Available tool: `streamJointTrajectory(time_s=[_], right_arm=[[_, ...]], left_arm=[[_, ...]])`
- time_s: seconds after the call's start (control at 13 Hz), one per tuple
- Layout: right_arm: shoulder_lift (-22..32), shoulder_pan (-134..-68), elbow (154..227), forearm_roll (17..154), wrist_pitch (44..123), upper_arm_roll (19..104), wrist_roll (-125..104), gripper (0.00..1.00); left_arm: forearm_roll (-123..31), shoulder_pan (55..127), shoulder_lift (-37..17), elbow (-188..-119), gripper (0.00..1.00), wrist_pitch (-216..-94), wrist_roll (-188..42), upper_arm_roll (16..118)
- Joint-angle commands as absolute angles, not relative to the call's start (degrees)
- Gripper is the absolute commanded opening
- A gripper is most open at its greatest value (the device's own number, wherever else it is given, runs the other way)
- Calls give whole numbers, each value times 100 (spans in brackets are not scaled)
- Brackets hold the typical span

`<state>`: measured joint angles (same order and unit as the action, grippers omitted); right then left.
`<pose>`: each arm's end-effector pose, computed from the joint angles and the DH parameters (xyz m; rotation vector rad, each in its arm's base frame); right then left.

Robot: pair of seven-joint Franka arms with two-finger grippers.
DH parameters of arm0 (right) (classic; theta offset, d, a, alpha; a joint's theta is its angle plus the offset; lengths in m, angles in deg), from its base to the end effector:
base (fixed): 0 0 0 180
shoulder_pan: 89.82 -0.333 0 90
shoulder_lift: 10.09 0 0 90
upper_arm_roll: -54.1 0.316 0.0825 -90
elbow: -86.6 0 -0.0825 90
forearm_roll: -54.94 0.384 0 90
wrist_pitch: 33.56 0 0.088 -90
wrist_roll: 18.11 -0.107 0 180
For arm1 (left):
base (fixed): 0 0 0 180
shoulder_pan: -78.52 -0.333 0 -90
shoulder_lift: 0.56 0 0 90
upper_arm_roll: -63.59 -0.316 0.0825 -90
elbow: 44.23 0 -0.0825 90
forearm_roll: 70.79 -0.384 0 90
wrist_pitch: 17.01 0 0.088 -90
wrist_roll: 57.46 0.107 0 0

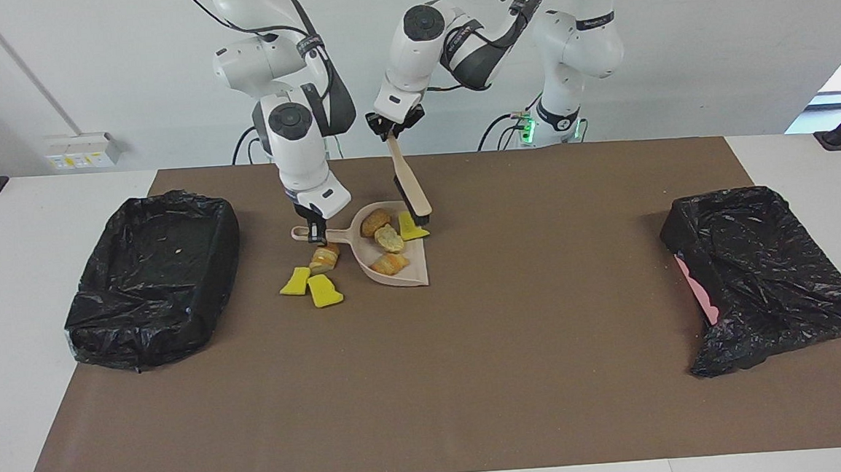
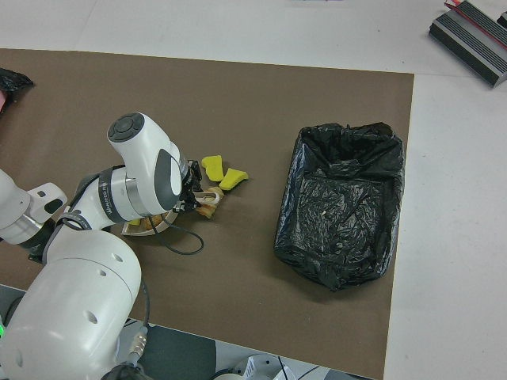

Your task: Sweep and dump trash in bin

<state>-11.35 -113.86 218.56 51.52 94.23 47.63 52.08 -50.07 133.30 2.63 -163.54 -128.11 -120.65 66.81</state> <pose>0.4800 0.1501 0.3515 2.2098 2.2071 -0.1015 0.2581 -0.4591 0.4477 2.9939 0.3566 -0.4996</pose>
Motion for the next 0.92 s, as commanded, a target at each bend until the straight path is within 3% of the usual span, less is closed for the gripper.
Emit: streamJointTrajectory(time_s=[0.0, 0.15, 0.46, 0.85], right_arm=[[-1220, -11110, 21844, 5081, 9485, 4794, 5097, 0], [-1334, -10926, 21730, 5177, 9362, 4794, 5114, 0], [-1895, -10618, 21378, 5731, 8844, 4759, 5123, 0], [-2775, -9512, 20800, 5732, 7729, 4550, 5604, 0]], left_arm=[[-5495, 13336, 742, -16848, 0, -12590, -11899, 6693], [-5541, 13415, 1076, -17315, 0, -12634, -11635, 6772], [-5541, 14081, 1244, -18036, 0, -13282, -11687, 6904], [-5541, 14365, 1227, -18441, 0, -13925, -11934, 7045]])
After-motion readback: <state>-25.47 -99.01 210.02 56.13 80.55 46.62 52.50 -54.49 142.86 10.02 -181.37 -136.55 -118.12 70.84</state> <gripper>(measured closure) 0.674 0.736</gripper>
